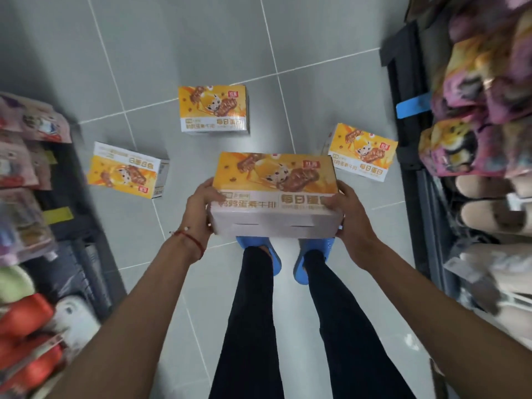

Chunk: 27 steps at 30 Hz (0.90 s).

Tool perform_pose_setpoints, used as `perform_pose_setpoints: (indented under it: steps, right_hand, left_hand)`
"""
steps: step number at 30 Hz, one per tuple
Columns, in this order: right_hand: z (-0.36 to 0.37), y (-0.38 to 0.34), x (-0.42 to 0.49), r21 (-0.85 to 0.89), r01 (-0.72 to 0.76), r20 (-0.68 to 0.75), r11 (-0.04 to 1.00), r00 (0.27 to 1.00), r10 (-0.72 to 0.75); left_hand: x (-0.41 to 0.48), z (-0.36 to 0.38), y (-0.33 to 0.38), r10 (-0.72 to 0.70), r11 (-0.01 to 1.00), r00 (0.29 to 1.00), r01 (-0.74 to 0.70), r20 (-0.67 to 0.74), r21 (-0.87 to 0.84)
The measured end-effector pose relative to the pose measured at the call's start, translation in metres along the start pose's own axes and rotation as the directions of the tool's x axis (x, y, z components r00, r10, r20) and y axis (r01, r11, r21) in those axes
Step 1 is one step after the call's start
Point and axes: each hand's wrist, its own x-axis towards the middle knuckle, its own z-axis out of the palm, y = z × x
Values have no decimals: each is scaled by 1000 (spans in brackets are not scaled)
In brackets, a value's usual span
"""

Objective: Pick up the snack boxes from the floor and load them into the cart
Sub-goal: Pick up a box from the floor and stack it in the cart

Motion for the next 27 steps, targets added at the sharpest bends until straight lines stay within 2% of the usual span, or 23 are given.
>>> perform_pose_setpoints:
  steps: [6, 10, 17, 22, 27]
  right_hand:
    - [-9, -35, -85, -68, 125, 120, 990, 986, -116]
    - [-23, -59, -131, -106, 162, 230, 981, 964, -134]
    - [-49, -95, -200, -190, 299, 359, 935, 908, -217]
    - [-55, -121, -246, -206, 386, 465, 899, 847, -257]
    - [-41, -125, -282, -261, 449, 593, 854, 773, -224]
  left_hand:
    - [-114, -14, 12, 25, 992, 996, -14, 81, -128]
    - [-181, -11, -4, 61, 979, 997, -51, 46, -196]
    - [-283, 22, -41, 178, 890, 965, -241, -191, -386]
    - [-353, 52, -64, 170, 774, 918, -349, -357, -528]
    - [-402, 65, -98, 145, 653, 865, -449, -481, -610]
